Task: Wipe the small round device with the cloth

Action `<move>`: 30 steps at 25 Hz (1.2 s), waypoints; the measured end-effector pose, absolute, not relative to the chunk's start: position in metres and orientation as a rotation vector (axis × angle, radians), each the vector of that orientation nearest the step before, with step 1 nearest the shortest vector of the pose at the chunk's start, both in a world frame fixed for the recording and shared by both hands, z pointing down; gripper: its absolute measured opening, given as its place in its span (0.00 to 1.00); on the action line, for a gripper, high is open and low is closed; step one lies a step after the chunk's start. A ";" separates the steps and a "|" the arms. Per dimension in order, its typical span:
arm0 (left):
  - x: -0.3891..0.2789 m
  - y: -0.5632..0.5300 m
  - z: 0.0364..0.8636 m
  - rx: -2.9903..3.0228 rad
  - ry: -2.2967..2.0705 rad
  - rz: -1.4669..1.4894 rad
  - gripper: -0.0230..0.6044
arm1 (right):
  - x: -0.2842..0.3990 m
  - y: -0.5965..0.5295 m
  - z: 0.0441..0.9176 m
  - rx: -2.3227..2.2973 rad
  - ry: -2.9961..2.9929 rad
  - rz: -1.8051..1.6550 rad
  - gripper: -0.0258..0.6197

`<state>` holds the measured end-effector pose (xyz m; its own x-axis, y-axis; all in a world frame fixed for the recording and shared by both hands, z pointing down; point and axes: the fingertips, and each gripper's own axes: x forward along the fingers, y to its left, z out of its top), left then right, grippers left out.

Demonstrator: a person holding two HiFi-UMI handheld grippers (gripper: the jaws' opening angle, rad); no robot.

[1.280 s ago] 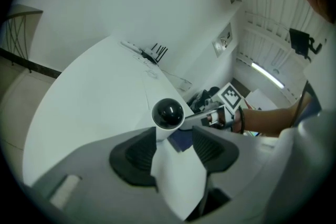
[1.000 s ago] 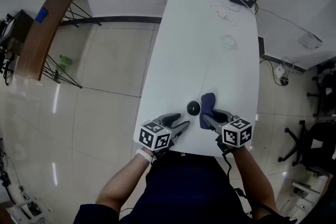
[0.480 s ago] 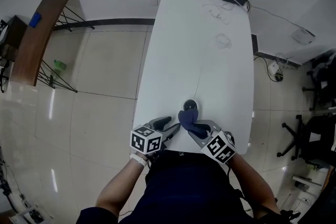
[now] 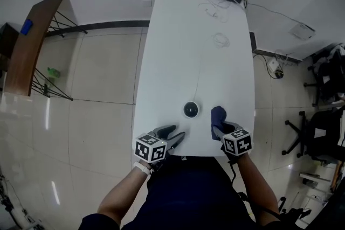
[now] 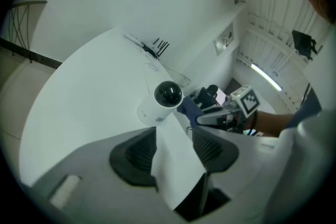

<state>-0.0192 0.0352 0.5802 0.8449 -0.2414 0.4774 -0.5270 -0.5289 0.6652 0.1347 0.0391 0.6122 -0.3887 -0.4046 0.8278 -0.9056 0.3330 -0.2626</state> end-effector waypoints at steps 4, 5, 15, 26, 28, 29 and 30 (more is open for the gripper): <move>-0.015 0.040 0.574 2.160 -0.537 0.429 0.38 | 0.136 0.042 0.642 1.098 -1.857 0.995 0.22; -0.014 0.042 0.573 2.161 -0.531 0.430 0.38 | 0.134 0.042 0.646 1.097 -1.851 1.000 0.22; -0.011 0.058 0.577 2.151 -0.459 0.436 0.38 | 0.137 0.045 0.622 1.292 -1.904 1.047 0.43; 0.006 0.060 0.534 2.282 -0.360 0.404 0.35 | 0.137 0.038 0.498 1.621 -2.263 1.006 0.10; 0.015 0.059 0.520 2.322 -0.353 0.393 0.35 | 0.129 0.039 0.481 1.603 -2.348 0.994 0.10; 0.021 0.058 0.514 2.345 -0.355 0.390 0.35 | 0.127 0.038 0.472 1.597 -2.387 0.986 0.10; 0.028 0.056 0.508 2.371 -0.359 0.390 0.35 | 0.126 0.037 0.465 1.592 -2.422 0.977 0.10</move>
